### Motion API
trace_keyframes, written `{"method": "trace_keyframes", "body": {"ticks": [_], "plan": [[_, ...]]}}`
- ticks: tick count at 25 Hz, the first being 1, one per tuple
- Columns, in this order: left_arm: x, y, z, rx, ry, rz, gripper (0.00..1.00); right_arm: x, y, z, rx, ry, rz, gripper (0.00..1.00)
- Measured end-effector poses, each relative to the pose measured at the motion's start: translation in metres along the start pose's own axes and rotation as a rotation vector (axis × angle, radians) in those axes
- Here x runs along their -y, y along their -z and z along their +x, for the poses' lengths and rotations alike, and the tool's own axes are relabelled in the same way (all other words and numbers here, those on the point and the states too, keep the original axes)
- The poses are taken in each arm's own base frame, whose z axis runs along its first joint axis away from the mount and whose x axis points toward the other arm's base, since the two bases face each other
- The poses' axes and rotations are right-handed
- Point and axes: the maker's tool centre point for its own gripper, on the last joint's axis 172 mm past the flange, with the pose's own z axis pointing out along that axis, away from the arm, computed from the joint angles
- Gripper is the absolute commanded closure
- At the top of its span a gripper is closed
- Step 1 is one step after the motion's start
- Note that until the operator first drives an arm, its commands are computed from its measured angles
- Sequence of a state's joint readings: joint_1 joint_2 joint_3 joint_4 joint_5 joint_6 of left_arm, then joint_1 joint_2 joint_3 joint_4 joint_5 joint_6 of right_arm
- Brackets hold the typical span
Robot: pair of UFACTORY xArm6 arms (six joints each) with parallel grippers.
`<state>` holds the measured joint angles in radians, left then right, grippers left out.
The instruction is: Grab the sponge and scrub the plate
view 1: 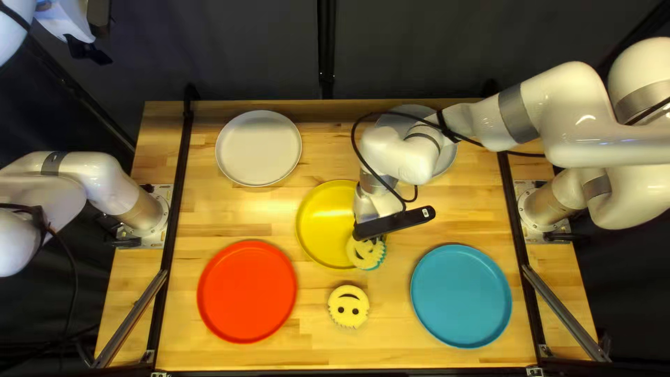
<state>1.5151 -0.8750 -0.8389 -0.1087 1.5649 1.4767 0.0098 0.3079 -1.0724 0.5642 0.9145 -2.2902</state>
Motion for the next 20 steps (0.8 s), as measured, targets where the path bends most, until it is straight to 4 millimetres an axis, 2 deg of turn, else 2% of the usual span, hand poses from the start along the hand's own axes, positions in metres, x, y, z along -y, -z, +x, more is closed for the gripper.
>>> {"method": "trace_keyframes", "body": {"ticks": [11,20], "plan": [[0.0,0.0,0.0,0.0,0.0,0.0,0.0,-0.045,0.011,-0.025,0.011,0.029,0.004,1.0],[0.0,0.0,0.0,0.0,0.0,0.0,0.0,-0.072,0.007,-0.044,0.041,0.008,0.042,1.0]]}}
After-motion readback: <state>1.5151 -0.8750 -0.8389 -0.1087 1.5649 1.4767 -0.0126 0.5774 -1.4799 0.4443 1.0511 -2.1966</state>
